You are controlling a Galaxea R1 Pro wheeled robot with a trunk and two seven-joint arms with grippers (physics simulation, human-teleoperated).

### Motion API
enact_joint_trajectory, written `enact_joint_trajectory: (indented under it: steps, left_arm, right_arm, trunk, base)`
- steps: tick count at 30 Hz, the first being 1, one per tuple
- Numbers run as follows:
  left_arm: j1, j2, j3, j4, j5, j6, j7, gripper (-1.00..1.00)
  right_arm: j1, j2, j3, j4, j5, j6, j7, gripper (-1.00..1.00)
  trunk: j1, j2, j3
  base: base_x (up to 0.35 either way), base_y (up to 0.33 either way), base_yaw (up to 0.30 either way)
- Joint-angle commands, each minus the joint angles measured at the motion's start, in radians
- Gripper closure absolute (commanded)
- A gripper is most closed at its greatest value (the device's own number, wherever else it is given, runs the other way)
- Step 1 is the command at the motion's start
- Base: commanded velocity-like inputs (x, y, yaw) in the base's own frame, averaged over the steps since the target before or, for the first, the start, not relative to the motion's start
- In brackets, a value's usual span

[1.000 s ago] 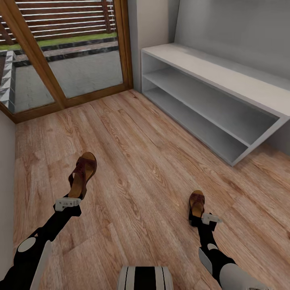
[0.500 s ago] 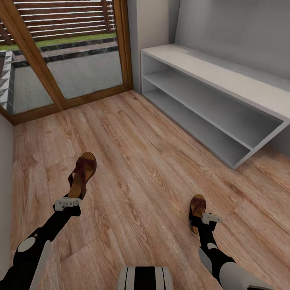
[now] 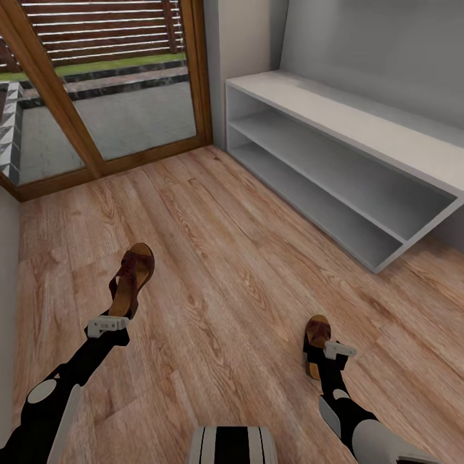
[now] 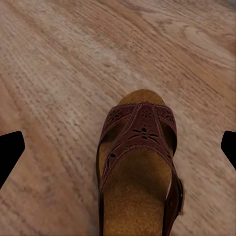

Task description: Pick up the two gym shoes and the two sandals from the corridor floor and place them onto the hallstand (shoe rack) in the corridor, making sure they are on the rack and not on the floor. Arrange them so the two gym shoes are next to each other and the two sandals are next to each other.

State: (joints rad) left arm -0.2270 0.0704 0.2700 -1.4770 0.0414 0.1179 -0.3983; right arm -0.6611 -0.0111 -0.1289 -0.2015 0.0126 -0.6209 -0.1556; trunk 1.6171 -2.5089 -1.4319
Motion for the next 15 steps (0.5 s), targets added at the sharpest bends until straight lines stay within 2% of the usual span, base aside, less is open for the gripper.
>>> enact_joint_trajectory:
  steps: [1,15]
  left_arm:
    - [0.0,0.0,0.0,0.0,-0.003,-0.001,0.0,1.0]
    - [0.0,0.0,-0.001,0.0,-0.003,-0.001,-0.001,1.0]
  right_arm:
    - [0.0,0.0,0.0,0.0,0.0,0.0,0.0,-1.0]
    - [0.001,-0.002,0.001,0.002,-0.001,0.0,0.001,-1.0]
  trunk:
    - [0.0,0.0,0.0]
    - [0.0,0.0,0.0]
  base:
    - [0.012,0.0,0.0]
    - [0.005,0.0,0.0]
